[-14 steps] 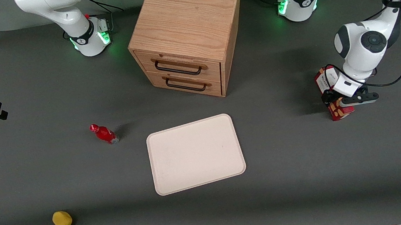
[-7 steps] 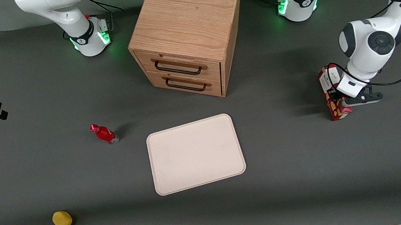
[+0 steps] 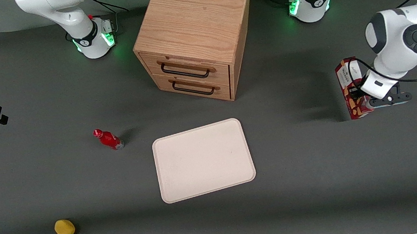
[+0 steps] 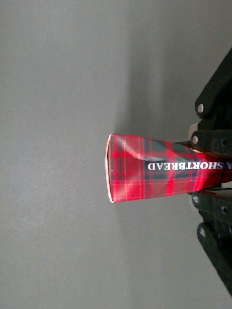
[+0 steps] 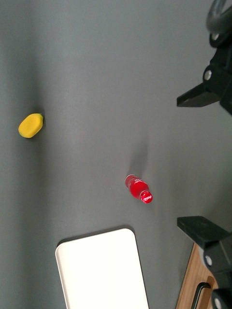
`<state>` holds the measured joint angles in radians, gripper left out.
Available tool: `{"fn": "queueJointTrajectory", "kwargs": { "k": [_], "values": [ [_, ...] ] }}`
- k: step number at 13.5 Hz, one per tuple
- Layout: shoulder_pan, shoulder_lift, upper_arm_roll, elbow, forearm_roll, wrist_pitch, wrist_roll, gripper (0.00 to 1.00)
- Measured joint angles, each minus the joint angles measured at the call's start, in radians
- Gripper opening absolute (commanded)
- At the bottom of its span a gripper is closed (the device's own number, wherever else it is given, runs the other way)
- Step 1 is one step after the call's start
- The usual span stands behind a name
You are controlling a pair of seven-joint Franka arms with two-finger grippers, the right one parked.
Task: Place red cookie box on tray
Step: 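Carry the held box over to the white tray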
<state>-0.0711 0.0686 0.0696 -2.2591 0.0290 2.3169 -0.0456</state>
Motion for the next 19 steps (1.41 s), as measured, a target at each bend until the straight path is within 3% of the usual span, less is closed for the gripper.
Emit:
{"fn": "queueJointTrajectory", "kwargs": {
  "k": [5,11,15,19],
  "values": [
    [-0.027,-0.050,-0.065,0.263,-0.078,-0.405,-0.084,0.00],
    [-0.083,0.004,-0.302,0.442,-0.089,-0.463,-0.610,0.00],
    [-0.162,0.229,-0.374,0.678,-0.070,-0.450,-0.917,0.00],
    [-0.293,0.569,-0.375,1.000,0.089,-0.415,-1.159,0.00]
  ]
}}
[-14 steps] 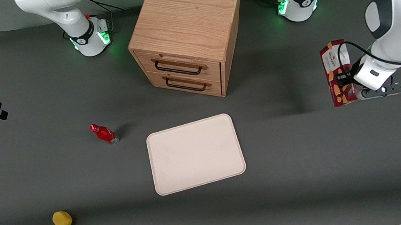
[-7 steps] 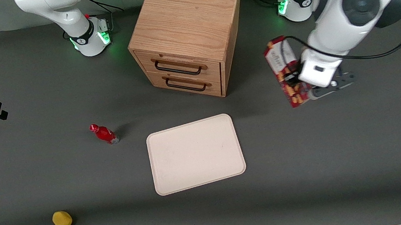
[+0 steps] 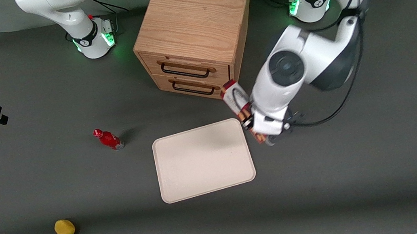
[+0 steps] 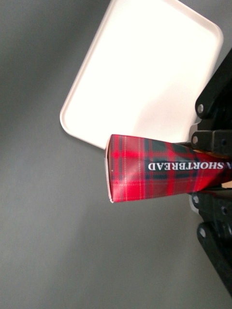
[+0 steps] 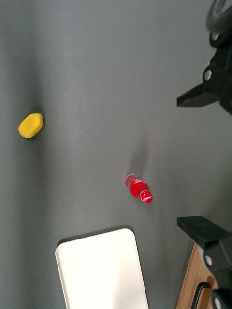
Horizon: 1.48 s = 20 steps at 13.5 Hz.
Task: Place red cookie box on tray
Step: 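Carry the held box over to the white tray, then lower the box onto the tray corner and open the left gripper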
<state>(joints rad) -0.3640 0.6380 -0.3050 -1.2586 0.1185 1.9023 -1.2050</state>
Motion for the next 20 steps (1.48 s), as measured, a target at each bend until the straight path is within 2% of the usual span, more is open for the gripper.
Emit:
{"fn": "queueJointTrajectory", "kwargs": {
  "k": [3,8,15,17,19,20],
  "values": [
    [-0.070,0.170,0.001,0.129,0.125,0.081,-0.076,0.00],
    [-0.101,0.256,0.002,0.159,0.253,0.125,-0.083,0.00],
    [-0.111,0.316,0.004,0.160,0.302,0.186,-0.083,0.00],
    [-0.112,0.330,0.004,0.160,0.310,0.205,-0.084,0.04],
    [-0.116,0.342,0.004,0.160,0.324,0.225,-0.091,0.25],
    [-0.117,0.345,0.004,0.160,0.328,0.231,-0.093,0.58]
  ]
}}
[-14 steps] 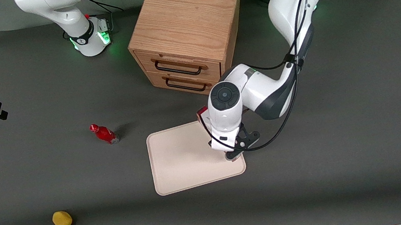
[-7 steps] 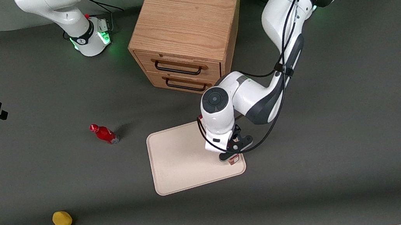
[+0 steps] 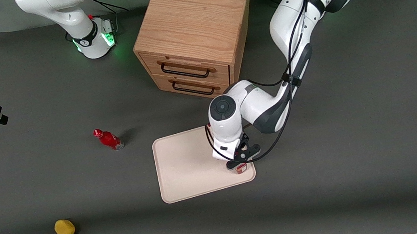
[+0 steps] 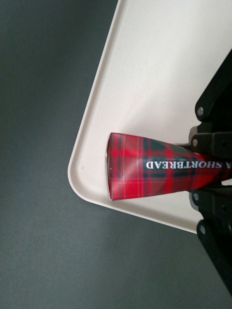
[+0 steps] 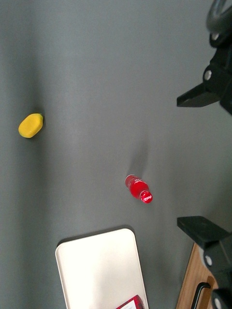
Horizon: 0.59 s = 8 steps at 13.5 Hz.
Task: Place red cookie box on tray
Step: 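Lower the box onto the tray corner and open the left gripper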
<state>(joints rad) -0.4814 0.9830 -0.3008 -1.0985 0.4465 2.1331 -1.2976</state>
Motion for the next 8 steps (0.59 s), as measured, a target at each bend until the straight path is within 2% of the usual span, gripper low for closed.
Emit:
{"fn": "queueJointTrajectory", "kwargs": {
  "k": [1,2,8],
  "values": [
    [-0.001,0.001,0.000,0.000,0.002,0.000,-0.002,0.83],
    [-0.001,0.002,0.000,0.000,0.003,0.001,-0.002,1.00],
    [-0.001,-0.011,-0.006,0.029,0.004,-0.034,-0.003,1.00]
  ]
}}
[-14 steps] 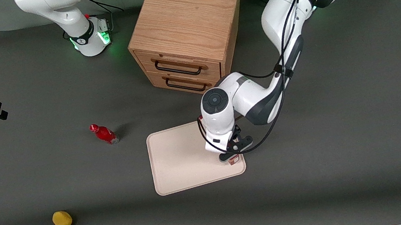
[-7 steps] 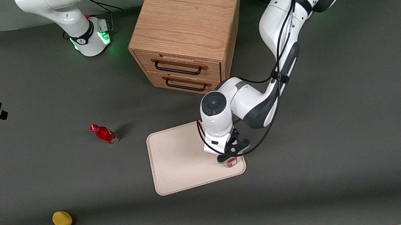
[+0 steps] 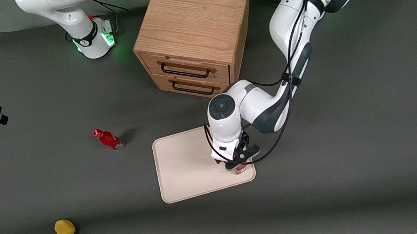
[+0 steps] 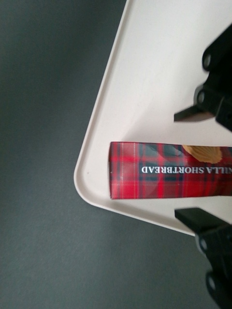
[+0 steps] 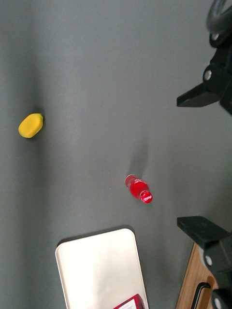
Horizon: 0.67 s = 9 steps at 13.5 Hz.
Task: Place red cookie box on tray
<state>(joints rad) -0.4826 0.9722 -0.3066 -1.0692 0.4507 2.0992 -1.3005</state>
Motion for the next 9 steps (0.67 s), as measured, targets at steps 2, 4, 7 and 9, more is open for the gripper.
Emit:
{"fn": "queueJointTrajectory", "kwargs": {
  "k": [2,4,7,9],
  "values": [
    [0.005,-0.035,-0.030,0.020,-0.002,-0.115,0.010,1.00],
    [0.038,-0.095,-0.085,0.031,-0.031,-0.247,0.069,1.00],
    [0.127,-0.233,-0.117,0.024,-0.148,-0.415,0.269,1.00],
    [0.203,-0.345,-0.117,-0.067,-0.206,-0.440,0.431,1.00]
  ]
}}
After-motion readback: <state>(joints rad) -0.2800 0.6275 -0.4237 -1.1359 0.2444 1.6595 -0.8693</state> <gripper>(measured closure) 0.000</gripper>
